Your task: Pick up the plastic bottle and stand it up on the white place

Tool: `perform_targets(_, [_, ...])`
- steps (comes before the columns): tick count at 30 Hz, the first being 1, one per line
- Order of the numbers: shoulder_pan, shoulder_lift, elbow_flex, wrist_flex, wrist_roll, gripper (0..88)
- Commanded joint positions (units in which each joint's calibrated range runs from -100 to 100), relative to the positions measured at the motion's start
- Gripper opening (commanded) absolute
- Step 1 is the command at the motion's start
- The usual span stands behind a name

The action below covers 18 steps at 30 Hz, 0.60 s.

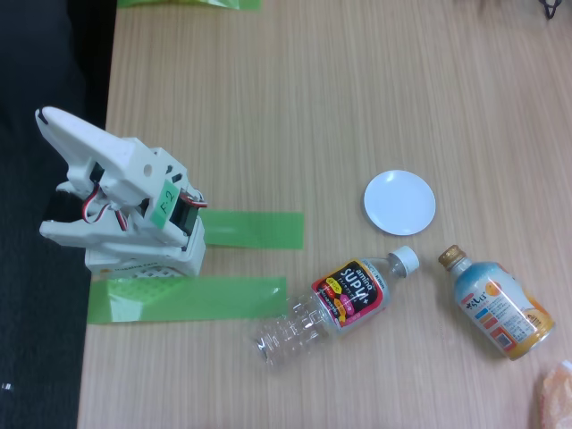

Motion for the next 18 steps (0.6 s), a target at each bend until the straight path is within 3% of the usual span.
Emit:
perform_targets(1, [-0.33,0.42,0.27,-1.44,-0.24,1.7])
perform_targets(18, [0.12,0.42,0.27,-1.44,-0.24,1.8])
